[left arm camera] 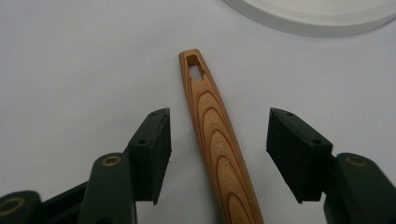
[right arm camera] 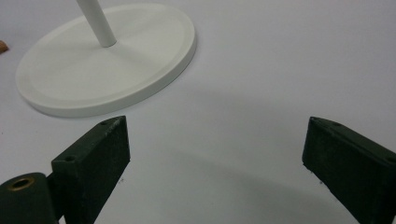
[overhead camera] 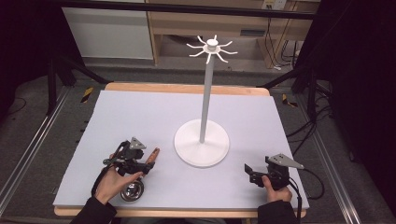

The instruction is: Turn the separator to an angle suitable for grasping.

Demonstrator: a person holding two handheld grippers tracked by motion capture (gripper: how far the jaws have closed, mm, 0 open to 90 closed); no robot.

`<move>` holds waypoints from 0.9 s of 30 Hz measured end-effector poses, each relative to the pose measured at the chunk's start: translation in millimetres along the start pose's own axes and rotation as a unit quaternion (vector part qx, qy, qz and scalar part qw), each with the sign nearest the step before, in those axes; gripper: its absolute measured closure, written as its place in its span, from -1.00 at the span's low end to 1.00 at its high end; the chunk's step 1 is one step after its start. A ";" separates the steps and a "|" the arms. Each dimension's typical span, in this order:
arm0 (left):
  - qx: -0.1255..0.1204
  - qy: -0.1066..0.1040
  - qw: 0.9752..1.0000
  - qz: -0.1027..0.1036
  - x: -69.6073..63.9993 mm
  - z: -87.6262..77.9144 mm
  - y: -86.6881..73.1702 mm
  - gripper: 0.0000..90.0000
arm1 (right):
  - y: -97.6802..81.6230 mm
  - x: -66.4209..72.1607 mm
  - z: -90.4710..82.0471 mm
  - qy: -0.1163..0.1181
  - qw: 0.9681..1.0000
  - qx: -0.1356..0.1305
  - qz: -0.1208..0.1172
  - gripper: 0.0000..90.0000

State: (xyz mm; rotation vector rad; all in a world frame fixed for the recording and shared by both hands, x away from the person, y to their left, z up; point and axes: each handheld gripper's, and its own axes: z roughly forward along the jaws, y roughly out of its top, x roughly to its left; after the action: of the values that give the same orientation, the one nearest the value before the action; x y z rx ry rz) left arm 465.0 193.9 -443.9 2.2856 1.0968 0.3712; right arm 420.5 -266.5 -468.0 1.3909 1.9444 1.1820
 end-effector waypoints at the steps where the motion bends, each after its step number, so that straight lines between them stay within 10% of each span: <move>1: 0.003 -0.001 1.000 0.000 -0.2 1.2 -0.1 -0.05 | 0.0 -0.1 0.0 -0.001 1.000 0.000 0.000 -0.82; 27: 0.048 -0.007 0.998 -0.025 0.6 16.6 -1.5 0.33 | 0.3 0.8 2.3 0.005 1.000 0.011 -0.001 -0.82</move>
State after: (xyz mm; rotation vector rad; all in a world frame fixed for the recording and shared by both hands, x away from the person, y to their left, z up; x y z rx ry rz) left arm 472.3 188.9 -458.1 2.3366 1.1856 0.2875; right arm 422.0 -264.9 -468.9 1.3955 1.9705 1.1719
